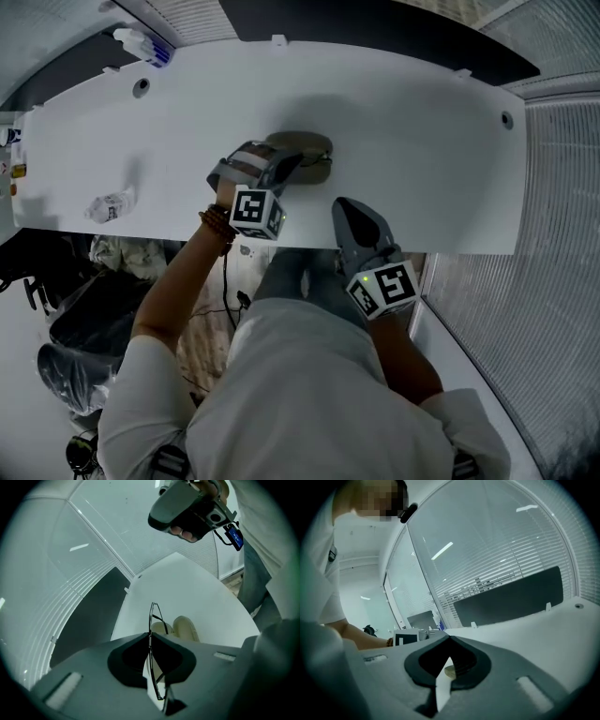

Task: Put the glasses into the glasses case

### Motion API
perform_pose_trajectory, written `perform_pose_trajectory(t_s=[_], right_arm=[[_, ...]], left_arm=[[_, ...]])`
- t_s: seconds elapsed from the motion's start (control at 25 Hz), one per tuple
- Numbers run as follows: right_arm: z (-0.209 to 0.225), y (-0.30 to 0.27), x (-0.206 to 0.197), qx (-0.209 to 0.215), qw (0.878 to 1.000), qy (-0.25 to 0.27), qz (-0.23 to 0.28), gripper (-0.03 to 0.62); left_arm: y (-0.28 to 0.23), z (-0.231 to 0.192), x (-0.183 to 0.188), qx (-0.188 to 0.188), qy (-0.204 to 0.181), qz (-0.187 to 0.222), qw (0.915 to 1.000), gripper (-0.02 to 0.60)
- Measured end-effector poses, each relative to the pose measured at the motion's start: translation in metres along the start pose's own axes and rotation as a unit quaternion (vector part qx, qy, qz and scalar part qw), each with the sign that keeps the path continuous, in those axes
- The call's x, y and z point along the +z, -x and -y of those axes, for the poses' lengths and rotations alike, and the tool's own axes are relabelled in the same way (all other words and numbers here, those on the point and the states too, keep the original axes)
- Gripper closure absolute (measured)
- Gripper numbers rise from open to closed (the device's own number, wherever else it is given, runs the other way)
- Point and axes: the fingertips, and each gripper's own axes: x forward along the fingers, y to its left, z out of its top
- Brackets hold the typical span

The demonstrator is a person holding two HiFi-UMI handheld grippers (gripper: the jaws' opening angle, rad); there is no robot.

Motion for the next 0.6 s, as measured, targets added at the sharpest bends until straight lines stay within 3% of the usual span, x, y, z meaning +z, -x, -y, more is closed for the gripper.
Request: perform_pose_trajectory(t_s=[0.4,0.6], right_arm=[[0.018,-0.031,-0.038,0.0,0.999,-0.032,-0.038,0.593],[0.017,-0.037,-0.053,-0.001,0.998,-0.042,-0.051,0.593]], left_arm=[[-0.05,0.039,-0.036,-0.06,-0.023,-0.004,0.9979,0.563],[-0.058,0.051,-0.042,-0.066,-0.016,-0.001,0.9977,0.561]])
